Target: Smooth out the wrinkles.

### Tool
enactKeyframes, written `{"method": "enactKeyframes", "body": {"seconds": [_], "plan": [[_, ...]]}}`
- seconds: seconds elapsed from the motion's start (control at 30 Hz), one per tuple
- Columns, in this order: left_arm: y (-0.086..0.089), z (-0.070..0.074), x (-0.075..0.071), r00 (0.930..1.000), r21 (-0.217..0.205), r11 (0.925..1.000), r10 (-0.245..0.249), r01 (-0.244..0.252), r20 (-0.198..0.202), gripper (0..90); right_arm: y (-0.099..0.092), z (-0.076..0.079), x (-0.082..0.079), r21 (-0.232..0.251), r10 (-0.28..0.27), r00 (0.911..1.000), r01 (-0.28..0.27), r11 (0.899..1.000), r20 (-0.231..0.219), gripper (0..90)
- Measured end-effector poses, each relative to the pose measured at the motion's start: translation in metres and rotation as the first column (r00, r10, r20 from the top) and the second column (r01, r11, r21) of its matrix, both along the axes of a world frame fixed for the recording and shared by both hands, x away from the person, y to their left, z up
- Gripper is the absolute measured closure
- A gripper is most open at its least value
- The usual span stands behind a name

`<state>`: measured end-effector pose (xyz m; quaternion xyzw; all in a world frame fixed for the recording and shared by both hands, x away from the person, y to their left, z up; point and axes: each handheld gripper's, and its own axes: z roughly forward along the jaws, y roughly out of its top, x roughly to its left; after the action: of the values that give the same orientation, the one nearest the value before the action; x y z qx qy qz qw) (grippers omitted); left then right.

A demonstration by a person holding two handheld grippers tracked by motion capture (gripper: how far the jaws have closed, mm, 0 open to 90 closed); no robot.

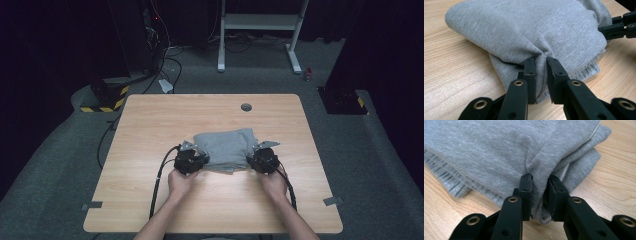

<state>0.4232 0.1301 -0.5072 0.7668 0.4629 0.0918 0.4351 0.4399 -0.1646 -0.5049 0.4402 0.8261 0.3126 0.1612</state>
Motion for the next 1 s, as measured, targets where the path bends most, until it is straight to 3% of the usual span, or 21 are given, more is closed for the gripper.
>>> {"method": "enactKeyframes", "body": {"seconds": [0.17,0.27,0.37,0.47,0.53,0.7,0.8,0.87,0.93,1.0], "plan": [[0.003,0.004,-0.001,0.9999,-0.019,0.9998,0.006,-0.006,-0.015,74.2,-0.001,0.003,-0.001,0.014,0.000,0.9999,0.000,1.000,-0.013,67.5],[0.007,0.008,-0.001,0.9991,-0.048,0.9985,0.024,-0.026,-0.034,62.7,-0.006,0.008,-0.005,0.069,-0.007,0.9996,0.009,0.998,-0.027,59.3],[0.010,0.016,0.001,0.9992,-0.029,0.9992,0.027,-0.028,-0.029,51.8,-0.011,0.019,-0.011,0.113,-0.008,0.9999,0.009,0.994,-0.006,56.8],[0.013,0.027,0.008,0.9983,-0.040,0.9981,0.046,-0.048,-0.036,44.7,-0.016,0.030,-0.012,0.153,-0.027,0.9996,0.026,0.988,0.004,53.4],[0.013,0.031,0.014,0.9974,-0.028,0.9979,0.056,-0.058,-0.044,42.3,-0.019,0.036,-0.008,0.179,-0.051,0.9987,0.049,0.983,0.007,51.0],[0.012,0.036,0.038,0.9920,-0.006,0.9950,0.099,-0.100,-0.079,38.6,-0.018,0.044,0.015,0.176,-0.104,0.9946,0.103,0.979,-0.005,46.7],[0.010,0.034,0.052,0.9869,0.008,0.9938,0.111,-0.111,-0.117,36.9,-0.017,0.042,0.028,0.172,-0.129,0.9914,0.131,0.976,-0.025,44.7],[0.009,0.033,0.059,0.9803,0.006,0.9939,0.109,-0.110,-0.165,34.8,-0.016,0.041,0.036,0.164,-0.134,0.9899,0.140,0.977,-0.047,43.1],[0.006,0.033,0.063,0.9800,0.033,0.9934,0.114,-0.110,-0.163,34.4,-0.015,0.040,0.041,0.153,-0.153,0.9866,0.160,0.975,-0.057,42.5],[0.006,0.031,0.068,0.9766,0.020,0.9916,0.129,-0.128,-0.172,34.5,-0.017,0.039,0.046,0.152,-0.163,0.9841,0.172,0.973,-0.070,42.5]]}}
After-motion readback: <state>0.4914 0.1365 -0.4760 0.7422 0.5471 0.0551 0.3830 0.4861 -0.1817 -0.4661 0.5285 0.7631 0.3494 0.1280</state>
